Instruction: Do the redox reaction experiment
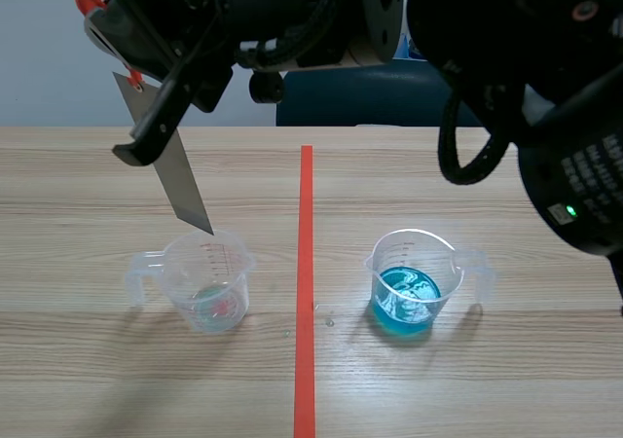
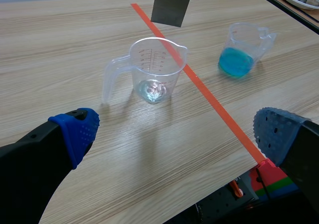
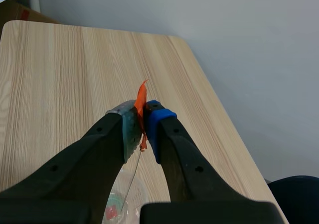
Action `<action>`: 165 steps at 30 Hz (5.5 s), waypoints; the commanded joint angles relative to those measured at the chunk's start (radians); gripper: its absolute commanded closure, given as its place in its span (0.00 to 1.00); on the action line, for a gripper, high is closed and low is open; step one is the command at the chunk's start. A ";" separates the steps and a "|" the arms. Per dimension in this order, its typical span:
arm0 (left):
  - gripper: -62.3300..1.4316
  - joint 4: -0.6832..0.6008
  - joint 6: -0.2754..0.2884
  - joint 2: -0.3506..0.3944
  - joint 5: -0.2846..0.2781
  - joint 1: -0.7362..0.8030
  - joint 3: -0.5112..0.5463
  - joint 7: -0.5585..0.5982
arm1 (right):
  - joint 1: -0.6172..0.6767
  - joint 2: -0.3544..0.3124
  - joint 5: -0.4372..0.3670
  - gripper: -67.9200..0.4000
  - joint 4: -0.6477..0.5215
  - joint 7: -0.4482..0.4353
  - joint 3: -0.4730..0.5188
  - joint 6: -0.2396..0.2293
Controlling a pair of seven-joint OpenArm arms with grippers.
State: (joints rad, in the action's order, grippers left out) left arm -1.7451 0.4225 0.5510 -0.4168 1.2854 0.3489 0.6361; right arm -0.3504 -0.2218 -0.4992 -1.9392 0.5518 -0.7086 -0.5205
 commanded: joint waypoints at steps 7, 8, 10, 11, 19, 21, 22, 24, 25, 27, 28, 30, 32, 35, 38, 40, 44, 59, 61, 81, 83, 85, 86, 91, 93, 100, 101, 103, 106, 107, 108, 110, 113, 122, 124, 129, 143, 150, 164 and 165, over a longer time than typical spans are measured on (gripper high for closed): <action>0.00 -0.008 0.006 -0.008 -0.006 0.008 -0.001 0.017 | -0.012 0.003 -0.010 0.99 -0.002 -0.015 0.008 0.004; 0.00 -0.008 0.006 -0.008 -0.006 0.008 -0.001 0.017 | -0.012 0.003 -0.010 0.99 -0.002 -0.016 0.008 0.004; 0.00 -0.008 0.006 -0.008 -0.006 0.008 -0.001 0.017 | -0.012 0.003 -0.010 0.99 -0.002 -0.016 0.008 0.004; 0.00 -0.008 0.006 -0.008 -0.006 0.008 -0.001 0.017 | -0.012 0.003 -0.010 0.99 -0.002 -0.016 0.008 0.004; 0.00 -0.008 0.006 -0.008 -0.006 0.008 -0.001 0.017 | -0.012 0.003 -0.010 0.99 -0.002 -0.015 0.008 0.004; 0.00 -0.008 0.006 -0.008 -0.006 0.008 -0.001 0.017 | -0.012 0.003 -0.010 0.99 -0.002 -0.015 0.008 0.003; 0.00 -0.008 0.006 -0.008 -0.006 0.008 -0.001 0.017 | -0.012 0.003 -0.010 0.99 -0.002 -0.015 0.008 0.003; 0.00 -0.008 0.006 -0.008 -0.006 0.008 -0.001 0.017 | -0.012 0.003 -0.010 0.99 -0.002 -0.015 0.008 0.003; 0.00 -0.008 0.006 -0.008 -0.006 0.008 -0.001 0.017 | -0.012 0.003 -0.010 0.99 -0.002 -0.015 0.008 0.003; 0.00 -0.008 0.006 -0.008 -0.006 0.008 -0.001 0.017 | -0.012 0.003 -0.010 0.99 -0.002 -0.015 0.008 0.003; 0.00 -0.008 0.006 -0.008 -0.006 0.008 -0.001 0.017 | -0.012 0.003 -0.010 0.99 -0.002 -0.015 0.008 0.003; 0.00 -0.008 0.006 -0.008 -0.006 0.008 -0.001 0.017 | -0.012 0.003 -0.010 0.99 -0.002 -0.015 0.008 0.003; 0.00 -0.008 0.006 -0.008 -0.006 0.008 -0.001 0.017 | -0.012 0.003 -0.010 0.99 -0.002 -0.016 0.008 0.003; 0.00 -0.008 0.006 -0.008 -0.006 0.008 -0.001 0.017 | -0.012 0.003 -0.010 0.99 -0.002 -0.016 0.008 0.003; 0.00 -0.008 0.006 -0.008 -0.006 0.008 -0.001 0.017 | -0.012 0.003 -0.010 0.99 -0.002 -0.016 0.008 0.003; 0.00 -0.008 0.006 -0.008 -0.006 0.008 -0.001 0.017 | -0.012 0.003 -0.010 0.99 -0.002 -0.016 0.008 0.003; 0.00 -0.008 0.006 -0.008 -0.006 0.008 -0.001 0.017 | -0.012 0.003 -0.010 0.99 -0.002 -0.018 0.008 0.003; 0.00 -0.008 0.006 -0.008 -0.006 0.008 -0.001 0.017 | -0.012 0.003 -0.010 0.99 -0.002 -0.019 0.008 0.003; 0.00 -0.008 0.006 -0.008 -0.006 0.008 -0.001 0.017 | -0.012 0.003 -0.010 0.99 -0.002 -0.019 0.008 0.003; 0.00 -0.008 0.007 -0.008 -0.006 0.008 -0.001 0.017 | -0.012 0.003 -0.010 0.99 -0.002 -0.019 0.008 0.003; 0.00 -0.008 0.007 -0.008 -0.006 0.008 -0.001 0.017 | -0.012 0.003 -0.010 0.99 -0.002 -0.019 0.008 0.003; 0.00 -0.008 0.007 -0.008 -0.006 0.008 -0.001 0.017 | -0.012 0.003 -0.010 0.99 -0.002 -0.019 0.008 0.003; 0.00 -0.008 0.007 -0.008 -0.006 0.008 -0.001 0.017 | -0.012 0.003 -0.010 0.99 -0.002 -0.019 0.008 0.003; 0.00 -0.008 0.007 -0.008 -0.006 0.008 -0.001 0.017 | -0.012 0.000 -0.010 0.99 -0.002 -0.019 0.009 0.003; 0.00 -0.008 0.007 -0.007 -0.006 0.008 -0.001 0.017 | -0.012 -0.009 -0.011 0.99 -0.002 -0.024 0.013 0.003; 0.00 -0.008 0.007 -0.007 -0.006 0.008 -0.001 0.017 | -0.011 -0.133 -0.094 0.99 -0.029 -0.077 0.062 -0.005; 0.00 -0.008 0.007 -0.007 -0.006 0.008 -0.001 0.017 | -0.010 -0.157 -0.115 0.99 -0.029 -0.087 0.074 -0.009; 0.00 -0.008 0.007 -0.007 -0.006 0.008 -0.001 0.017 | -0.003 -0.208 -0.145 0.99 -0.029 -0.111 0.104 -0.034; 0.00 -0.008 0.007 -0.007 -0.006 0.008 -0.001 0.017 | 0.018 -0.283 -0.188 0.99 -0.029 -0.149 0.158 -0.066; 0.00 -0.008 0.007 -0.007 -0.006 0.008 -0.001 0.017 | 0.024 -0.309 -0.199 0.99 -0.029 -0.165 0.177 -0.084; 0.00 -0.008 0.007 -0.007 -0.006 0.008 -0.001 0.017 | 0.031 -0.336 -0.215 0.99 -0.029 -0.178 0.195 -0.100; 0.00 -0.008 0.007 -0.007 -0.006 0.008 -0.001 0.017 | 0.046 -0.391 -0.250 0.99 -0.029 -0.205 0.232 -0.130; 0.00 -0.008 0.007 -0.007 -0.006 0.008 -0.001 0.017 | 0.073 -0.473 -0.300 0.99 -0.030 -0.240 0.288 -0.163; 0.00 -0.008 0.007 -0.007 -0.006 0.008 -0.001 0.017 | 0.188 -0.672 -0.385 0.99 -0.030 -0.343 0.461 -0.225; 0.00 -0.008 0.007 -0.007 -0.006 0.008 -0.001 0.017 | 0.216 -0.694 -0.388 0.99 -0.030 -0.353 0.494 -0.225; 0.00 -0.008 0.007 -0.007 -0.006 0.008 -0.001 0.017 | 0.291 -0.732 -0.388 0.99 -0.030 -0.372 0.562 -0.225; 0.00 -0.008 0.007 -0.007 -0.006 0.008 -0.001 0.017 | 0.343 -0.772 -0.388 0.99 -0.030 -0.379 0.594 -0.225; 0.00 -0.008 0.007 -0.007 -0.006 0.008 -0.001 0.017 | 0.351 -0.769 -0.387 0.99 -0.030 -0.382 0.594 -0.225; 0.00 -0.008 0.007 -0.007 -0.006 0.008 -0.001 0.017 | 0.351 -0.769 -0.388 0.99 -0.030 -0.382 0.594 -0.225; 0.00 -0.008 0.007 -0.007 -0.006 0.008 -0.001 0.017 | 0.351 -0.769 -0.388 0.99 -0.030 -0.382 0.594 -0.225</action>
State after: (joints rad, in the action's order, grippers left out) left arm -1.7451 0.4229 0.5514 -0.4168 1.2854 0.3489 0.6365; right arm 0.0010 -0.9813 -0.8761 -1.9537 0.1833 -0.1246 -0.7395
